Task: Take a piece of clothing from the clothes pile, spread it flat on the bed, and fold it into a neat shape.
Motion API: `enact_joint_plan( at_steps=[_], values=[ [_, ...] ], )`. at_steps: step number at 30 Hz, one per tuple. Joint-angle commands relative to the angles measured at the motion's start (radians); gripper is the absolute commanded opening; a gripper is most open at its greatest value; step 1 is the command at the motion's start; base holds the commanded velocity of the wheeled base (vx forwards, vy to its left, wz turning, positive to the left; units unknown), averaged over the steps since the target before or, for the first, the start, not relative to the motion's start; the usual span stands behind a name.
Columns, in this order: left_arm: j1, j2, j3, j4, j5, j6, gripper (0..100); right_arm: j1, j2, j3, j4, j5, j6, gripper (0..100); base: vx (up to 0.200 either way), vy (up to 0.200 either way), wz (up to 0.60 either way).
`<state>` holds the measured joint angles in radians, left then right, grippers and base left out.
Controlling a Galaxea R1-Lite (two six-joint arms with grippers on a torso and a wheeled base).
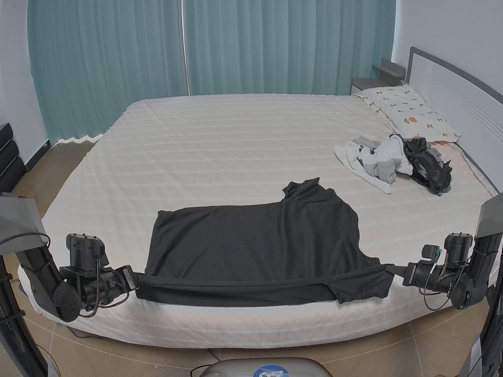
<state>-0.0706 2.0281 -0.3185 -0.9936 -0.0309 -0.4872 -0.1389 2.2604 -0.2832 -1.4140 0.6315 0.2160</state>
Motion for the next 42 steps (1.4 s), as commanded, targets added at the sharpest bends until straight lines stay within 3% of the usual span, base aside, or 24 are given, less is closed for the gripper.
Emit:
enact_joint_plan(
  at_steps=[1,14,18,29,42],
  values=[
    [0.028,0.044,-0.037,0.0,0.0,0.001,0,0.036,0.028,-0.062,0.0,-0.035,0.031,0,0.0,0.0,0.0],
    [0.028,0.161,-0.14,0.0,-0.001,0.001,0,0.061,0.067,-0.192,0.02,-0.084,0.04,0,0.0,0.0,0.0],
    [0.026,0.156,-0.16,0.0,-0.004,-0.002,0,0.061,0.077,-0.231,0.02,-0.101,0.077,0,0.0,0.0,0.0],
    [0.023,0.034,-0.086,0.007,-0.009,-0.001,0,0.047,-0.013,-0.156,0.001,-0.09,0.106,0,0.0,0.0,0.0],
    [0.028,0.135,-0.172,0.006,-0.014,0.006,0,0.051,0.053,-0.206,0.014,-0.098,0.108,0,0.0,0.0,0.0]
  ],
)
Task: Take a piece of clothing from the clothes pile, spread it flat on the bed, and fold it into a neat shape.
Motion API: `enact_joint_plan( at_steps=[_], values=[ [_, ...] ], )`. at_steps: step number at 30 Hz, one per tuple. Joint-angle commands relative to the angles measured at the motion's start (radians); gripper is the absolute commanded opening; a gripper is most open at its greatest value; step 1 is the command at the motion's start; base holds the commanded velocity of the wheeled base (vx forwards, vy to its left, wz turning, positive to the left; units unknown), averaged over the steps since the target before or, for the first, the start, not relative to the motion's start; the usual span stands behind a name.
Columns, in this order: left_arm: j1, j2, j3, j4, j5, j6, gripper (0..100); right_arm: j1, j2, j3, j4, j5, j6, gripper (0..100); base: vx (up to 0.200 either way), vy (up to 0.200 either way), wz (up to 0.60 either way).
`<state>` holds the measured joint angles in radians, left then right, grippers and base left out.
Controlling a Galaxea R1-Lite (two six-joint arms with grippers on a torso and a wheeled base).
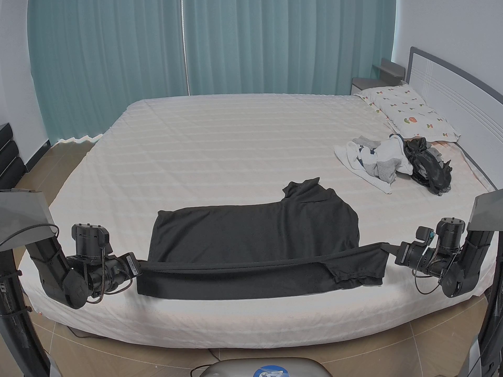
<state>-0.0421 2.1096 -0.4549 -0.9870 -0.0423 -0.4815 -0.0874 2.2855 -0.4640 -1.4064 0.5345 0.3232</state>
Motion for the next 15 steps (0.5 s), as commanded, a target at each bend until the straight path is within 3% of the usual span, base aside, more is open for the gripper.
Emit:
enact_joint_plan(
  at_steps=[1,15],
  values=[
    [-0.001,0.067,-0.048,-0.001,-0.001,0.0,0,0.0,0.037,-0.033,0.006,-0.002,0.0,0,0.0,0.0,0.0],
    [-0.008,0.19,-0.159,0.001,-0.001,-0.002,0,0.011,0.158,-0.133,0.009,-0.022,0.0,0,0.0,0.0,0.0]
  ],
)
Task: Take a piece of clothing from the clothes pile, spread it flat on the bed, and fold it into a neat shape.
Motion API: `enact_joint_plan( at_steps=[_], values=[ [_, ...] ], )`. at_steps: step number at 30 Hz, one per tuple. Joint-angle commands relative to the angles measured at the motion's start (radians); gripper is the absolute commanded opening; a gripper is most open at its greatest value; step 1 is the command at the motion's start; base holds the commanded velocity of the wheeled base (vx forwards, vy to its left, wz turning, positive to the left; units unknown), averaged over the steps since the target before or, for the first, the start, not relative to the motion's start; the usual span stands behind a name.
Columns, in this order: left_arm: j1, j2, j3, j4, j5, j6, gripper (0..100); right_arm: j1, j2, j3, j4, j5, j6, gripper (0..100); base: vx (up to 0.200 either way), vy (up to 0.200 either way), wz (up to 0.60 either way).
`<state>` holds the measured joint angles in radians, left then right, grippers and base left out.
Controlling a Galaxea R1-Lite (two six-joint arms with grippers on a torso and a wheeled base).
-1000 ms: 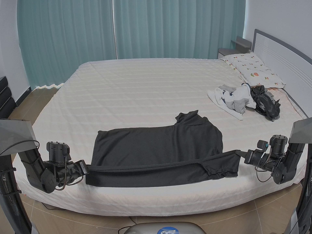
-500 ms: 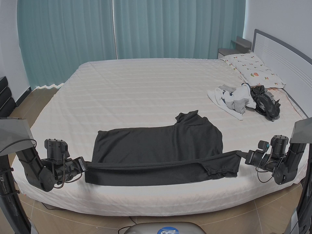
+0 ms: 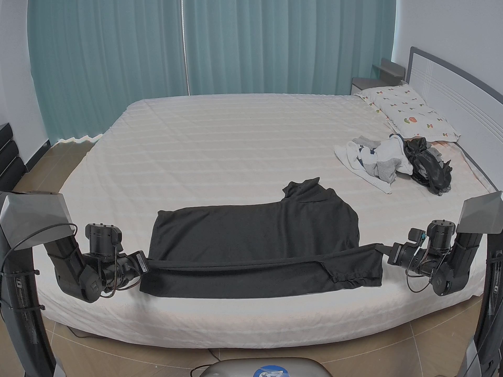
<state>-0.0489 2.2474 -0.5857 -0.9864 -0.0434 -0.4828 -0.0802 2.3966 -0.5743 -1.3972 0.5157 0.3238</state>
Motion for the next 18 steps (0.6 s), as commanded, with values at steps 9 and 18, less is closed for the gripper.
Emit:
enact_joint_plan(
  at_steps=[9,18],
  values=[
    [-0.002,0.118,-0.1,-0.002,-0.001,-0.004,0,0.007,0.084,-0.049,-0.005,-0.003,0.0,0,0.0,0.0,0.0],
    [-0.002,0.161,-0.151,-0.002,-0.001,-0.008,0,0.008,0.111,-0.05,-0.017,0.0,0.003,0,0.0,0.0,0.0]
  ],
)
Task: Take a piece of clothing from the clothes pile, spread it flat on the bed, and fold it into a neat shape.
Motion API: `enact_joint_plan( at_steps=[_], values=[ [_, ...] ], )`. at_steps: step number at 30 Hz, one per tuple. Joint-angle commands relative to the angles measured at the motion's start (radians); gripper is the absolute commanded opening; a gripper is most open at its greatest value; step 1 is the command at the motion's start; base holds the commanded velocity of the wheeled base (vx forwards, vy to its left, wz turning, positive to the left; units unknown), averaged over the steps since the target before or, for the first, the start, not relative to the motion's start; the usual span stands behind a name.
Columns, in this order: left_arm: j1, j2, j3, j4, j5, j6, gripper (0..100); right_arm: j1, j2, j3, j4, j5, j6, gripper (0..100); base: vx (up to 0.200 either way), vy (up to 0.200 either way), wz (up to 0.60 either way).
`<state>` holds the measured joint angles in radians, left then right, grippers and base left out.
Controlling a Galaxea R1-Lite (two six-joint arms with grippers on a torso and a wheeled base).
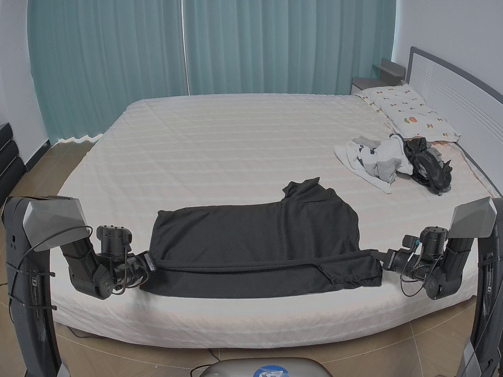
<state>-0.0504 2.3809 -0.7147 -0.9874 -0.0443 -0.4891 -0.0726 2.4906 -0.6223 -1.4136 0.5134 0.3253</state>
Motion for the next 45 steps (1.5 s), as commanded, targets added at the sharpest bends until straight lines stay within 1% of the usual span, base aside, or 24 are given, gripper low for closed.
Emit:
enact_joint_plan(
  at_steps=[1,4,5,14,16,17,19,21,25,31,34,35,36,37,40,41,44,45],
  values=[
    [0.0,0.032,-0.026,0.0,0.0,-0.009,0,0.002,0.019,-0.002,-0.001,0.002,0.012,0,0.0,0.0,0.0],
    [-0.002,0.043,-0.046,0.001,0.001,-0.025,0,0.008,0.028,-0.004,-0.016,0.002,0.037,0,0.0,0.0,0.0],
    [-0.003,0.044,-0.051,0.003,0.001,-0.028,100,0.008,0.03,-0.004,-0.025,0.002,0.044,100,0.0,0.0,0.0],
    [-0.002,0.051,-0.055,-0.004,0.011,-0.029,100,0.007,0.033,-0.004,-0.047,0.002,0.064,100,0.0,0.0,0.0],
    [-0.002,0.044,-0.06,-0.008,0.015,-0.048,100,0.004,0.027,0.0,-0.054,0.002,0.095,100,0.0,0.0,0.0],
    [-0.002,0.044,-0.06,-0.008,0.015,-0.048,100,0.004,0.027,0.0,-0.054,0.002,0.095,100,0.0,0.0,0.0],
    [0.0,0.029,-0.06,-0.008,0.017,-0.095,100,0.0,0.022,0.013,-0.12,-0.003,0.158,100,0.0,0.0,0.0],
    [0.006,0.004,-0.057,-0.007,0.015,-0.12,100,0.0,0.019,0.026,-0.15,-0.009,0.185,100,0.0,0.0,0.0],
    [0.023,-0.035,-0.06,0.0,0.006,-0.154,100,0.004,-0.012,0.032,-0.148,-0.018,0.193,100,0.0,0.0,0.0],
    [0.024,-0.058,-0.057,0.012,-0.003,-0.207,100,0.022,0.001,0.036,-0.148,-0.035,0.193,100,0.0,0.0,0.0],
    [0.024,-0.1,-0.042,0.059,-0.008,-0.218,100,0.022,0.008,0.038,-0.148,-0.044,0.193,100,0.0,0.0,0.0],
    [0.018,-0.144,-0.026,0.098,-0.032,-0.253,100,0.022,0.008,0.039,-0.148,-0.05,0.195,100,0.0,0.0,0.0],
    [0.018,-0.147,-0.025,0.101,-0.036,-0.258,100,0.022,0.008,0.039,-0.148,-0.05,0.195,100,0.0,0.0,0.0],
    [0.007,-0.201,-0.008,0.131,-0.088,-0.319,100,0.022,0.008,0.041,-0.148,-0.05,0.195,100,0.0,0.0,0.0],
    [-0.012,-0.235,0.012,0.145,-0.147,-0.371,100,0.022,0.008,0.053,-0.148,-0.047,0.199,100,0.0,0.0,0.0],
    [-0.023,-0.233,0.02,0.145,-0.151,-0.378,100,0.023,0.007,0.056,-0.148,-0.047,0.213,100,0.0,0.0,0.0],
    [-0.063,-0.219,0.038,0.147,-0.149,-0.379,100,0.025,-0.001,0.056,-0.148,-0.049,0.299,100,0.0,0.0,0.0],
    [-0.068,-0.216,0.04,0.147,-0.149,-0.379,100,0.025,-0.003,0.056,-0.148,-0.049,0.307,100,0.0,0.0,0.0]
  ],
)
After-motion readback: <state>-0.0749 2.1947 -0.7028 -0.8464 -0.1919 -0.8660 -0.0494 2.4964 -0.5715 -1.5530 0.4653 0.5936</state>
